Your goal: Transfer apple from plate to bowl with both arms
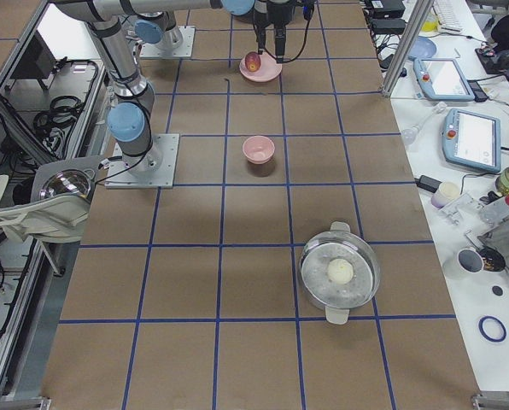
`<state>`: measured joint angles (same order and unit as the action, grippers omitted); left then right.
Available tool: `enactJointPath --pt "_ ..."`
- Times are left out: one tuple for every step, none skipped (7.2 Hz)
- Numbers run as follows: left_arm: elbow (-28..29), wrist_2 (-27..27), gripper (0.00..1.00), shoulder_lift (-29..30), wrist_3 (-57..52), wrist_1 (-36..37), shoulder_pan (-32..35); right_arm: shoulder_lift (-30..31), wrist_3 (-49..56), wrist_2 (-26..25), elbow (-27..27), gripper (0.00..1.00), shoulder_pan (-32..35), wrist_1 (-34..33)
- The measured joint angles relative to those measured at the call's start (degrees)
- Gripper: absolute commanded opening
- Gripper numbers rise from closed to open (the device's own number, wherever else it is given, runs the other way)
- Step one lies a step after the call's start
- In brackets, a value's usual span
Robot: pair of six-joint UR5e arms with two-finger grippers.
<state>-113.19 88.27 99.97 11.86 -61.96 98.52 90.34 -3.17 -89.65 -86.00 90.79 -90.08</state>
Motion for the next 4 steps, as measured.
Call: enactJointPath --pt "-0.22 0.04 1.00 0.85 0.17 0.08 0.30 -0.04 0.00 0.00 -0.04 1.00 0.00 -0.09" --pt "-0.77 0.06 1.00 1.50 0.24 0.24 0.45 -0.09 0.00 0.00 -0.08 1.00 0.01 -0.20" --pt "-1.52 0.05 1.00 1.95 0.25 0.91 0.49 -0.11 0.00 0.00 -0.13 1.00 0.03 -0.22" --pt "-2.09 0.03 1.00 2.44 0.26 1.89 0.57 -0.11 0.00 0.00 -0.20 1.00 0.03 -0.19"
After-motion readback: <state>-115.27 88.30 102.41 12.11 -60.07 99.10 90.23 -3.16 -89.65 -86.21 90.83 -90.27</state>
